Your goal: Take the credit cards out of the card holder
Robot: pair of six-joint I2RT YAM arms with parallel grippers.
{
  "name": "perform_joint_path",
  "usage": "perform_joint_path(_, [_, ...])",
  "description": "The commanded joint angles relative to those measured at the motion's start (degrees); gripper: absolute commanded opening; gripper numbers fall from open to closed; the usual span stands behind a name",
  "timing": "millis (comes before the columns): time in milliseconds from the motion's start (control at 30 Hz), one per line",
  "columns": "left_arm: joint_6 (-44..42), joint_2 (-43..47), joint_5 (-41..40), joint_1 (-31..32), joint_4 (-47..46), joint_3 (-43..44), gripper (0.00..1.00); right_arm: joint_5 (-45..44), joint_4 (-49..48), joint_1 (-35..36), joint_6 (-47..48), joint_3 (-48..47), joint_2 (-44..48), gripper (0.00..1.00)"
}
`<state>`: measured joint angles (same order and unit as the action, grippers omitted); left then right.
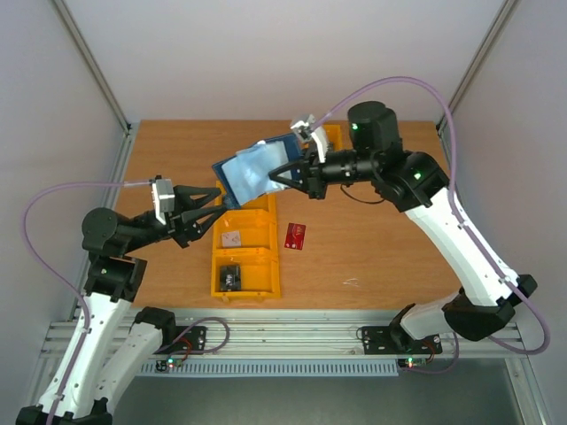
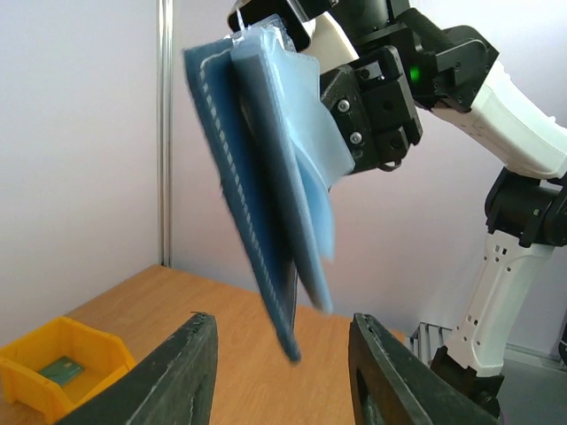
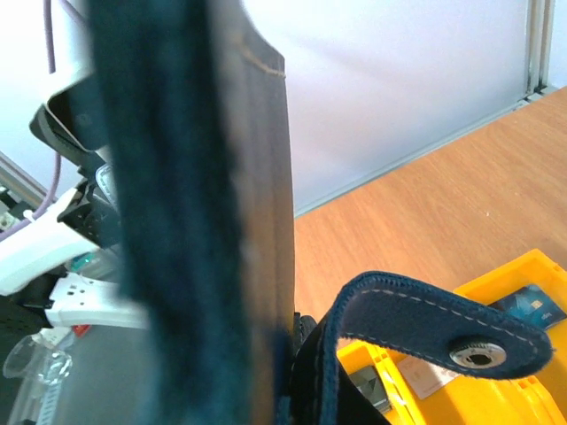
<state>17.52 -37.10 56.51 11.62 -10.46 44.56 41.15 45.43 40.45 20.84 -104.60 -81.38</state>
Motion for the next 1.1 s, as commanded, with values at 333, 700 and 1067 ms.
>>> perform_joint_path(333, [-3.1, 3.4, -9.3, 0.0, 4.6, -3.1, 0.6, -18.4, 18.0, -21.2, -17.1, 12.1, 2.4, 0.01])
perform_joint_path(700, [-2.2, 5.1, -25.2, -0.1, 13.8, -5.6, 0.68, -13.2, 2.2, -27.7, -24.9, 43.5, -2.7, 0.01])
perform_joint_path(1067, [-2.6, 5.9, -33.4, -1.1, 17.7, -7.1, 0.72, -32.4, 10.2, -32.5, -18.6, 44.5, -1.7, 0.7])
